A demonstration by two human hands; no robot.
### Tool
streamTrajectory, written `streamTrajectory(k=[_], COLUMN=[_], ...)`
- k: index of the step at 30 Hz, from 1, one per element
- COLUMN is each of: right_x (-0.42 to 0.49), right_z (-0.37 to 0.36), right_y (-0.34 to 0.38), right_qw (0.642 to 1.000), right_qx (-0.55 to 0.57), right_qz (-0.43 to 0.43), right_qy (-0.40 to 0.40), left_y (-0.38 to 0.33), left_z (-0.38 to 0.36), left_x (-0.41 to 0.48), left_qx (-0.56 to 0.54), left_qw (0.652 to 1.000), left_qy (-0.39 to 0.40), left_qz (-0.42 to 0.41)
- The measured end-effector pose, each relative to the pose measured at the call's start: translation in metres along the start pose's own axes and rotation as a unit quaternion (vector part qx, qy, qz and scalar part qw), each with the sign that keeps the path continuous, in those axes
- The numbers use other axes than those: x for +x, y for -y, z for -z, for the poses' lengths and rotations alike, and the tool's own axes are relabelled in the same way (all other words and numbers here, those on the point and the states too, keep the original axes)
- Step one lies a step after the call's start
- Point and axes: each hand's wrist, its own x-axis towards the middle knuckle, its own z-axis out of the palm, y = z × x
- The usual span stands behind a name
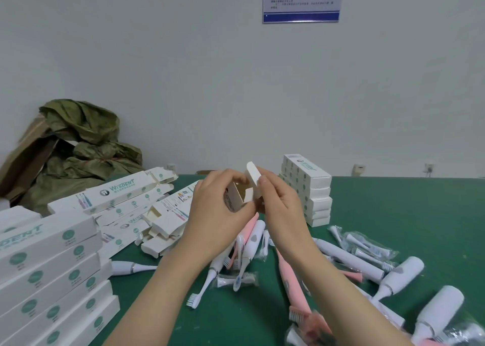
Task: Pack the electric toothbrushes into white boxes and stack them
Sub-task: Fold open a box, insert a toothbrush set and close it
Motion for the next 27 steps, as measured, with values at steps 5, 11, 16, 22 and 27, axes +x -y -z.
streamTrajectory(k=[5,11,16,22,27], right_x=[-0.001,-0.005,-0.001,0.004,0.001], right_z=[0.0,0.0,0.007,0.01,0.008], right_y=[0.001,0.002,0.0,-0.008,-0.009], right_qw=[1.0,0.998,0.993,0.995,0.992], right_qx=[0.002,-0.059,-0.1,-0.09,-0.109], right_qz=[0.002,0.029,0.043,0.041,0.069], right_qy=[0.008,0.025,0.037,0.005,-0.011], left_y=[0.001,-0.002,0.007,0.017,0.019], left_z=[-0.002,-0.011,-0.014,-0.023,-0.021], left_x=[0.0,-0.004,-0.005,-0.008,-0.006], left_qx=[-0.031,-0.008,0.005,-0.046,-0.055], left_qw=[0.999,0.998,0.999,0.996,0.995], left_qy=[-0.011,-0.061,-0.014,-0.062,-0.068], left_qz=[-0.005,-0.026,-0.029,0.047,0.04])
